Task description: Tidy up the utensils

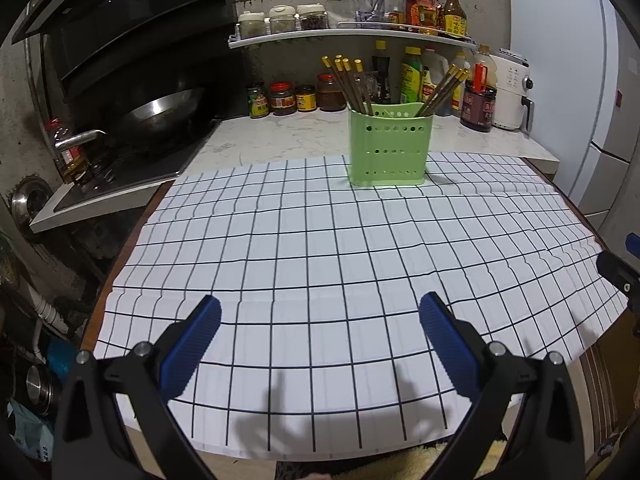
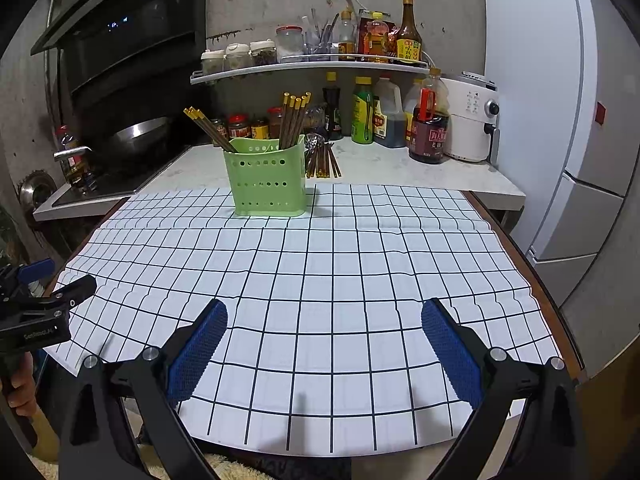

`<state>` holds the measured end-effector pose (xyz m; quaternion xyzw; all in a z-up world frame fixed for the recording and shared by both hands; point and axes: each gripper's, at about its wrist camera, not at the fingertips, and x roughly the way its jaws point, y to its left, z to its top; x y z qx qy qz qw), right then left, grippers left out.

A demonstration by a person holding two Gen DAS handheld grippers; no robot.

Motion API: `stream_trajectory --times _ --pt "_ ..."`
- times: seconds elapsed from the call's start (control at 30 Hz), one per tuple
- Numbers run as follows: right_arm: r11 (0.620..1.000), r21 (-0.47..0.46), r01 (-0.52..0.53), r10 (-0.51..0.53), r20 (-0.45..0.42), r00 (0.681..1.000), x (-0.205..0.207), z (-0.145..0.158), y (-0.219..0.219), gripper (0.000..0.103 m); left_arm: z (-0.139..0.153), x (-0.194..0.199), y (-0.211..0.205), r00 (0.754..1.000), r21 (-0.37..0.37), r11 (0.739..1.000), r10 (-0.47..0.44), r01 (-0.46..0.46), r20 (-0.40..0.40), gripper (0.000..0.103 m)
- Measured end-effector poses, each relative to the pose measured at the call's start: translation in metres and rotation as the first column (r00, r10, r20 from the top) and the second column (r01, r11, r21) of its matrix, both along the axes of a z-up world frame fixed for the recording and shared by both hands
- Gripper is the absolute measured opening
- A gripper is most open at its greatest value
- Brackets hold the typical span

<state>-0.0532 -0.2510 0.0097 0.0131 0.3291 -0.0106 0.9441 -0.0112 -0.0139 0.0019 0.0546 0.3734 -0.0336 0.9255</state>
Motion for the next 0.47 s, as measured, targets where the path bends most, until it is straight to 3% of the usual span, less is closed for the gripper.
stream_trajectory --times 0.2,0.47 --pt "1.0 0.004 0.005 -0.005 -0.012 1.0 0.004 -0.004 -0.002 0.097 -0.001 0.0 0.0 1.0 -0.005 1.0 -0.014 0.014 0.018 0.097" --pt "1.0 0.012 0.018 -0.018 -0.032 0.999 0.018 -0.012 -0.011 0.097 -0.015 0.021 0.008 0.999 -0.022 1.0 -0.003 0.002 -0.045 0.097"
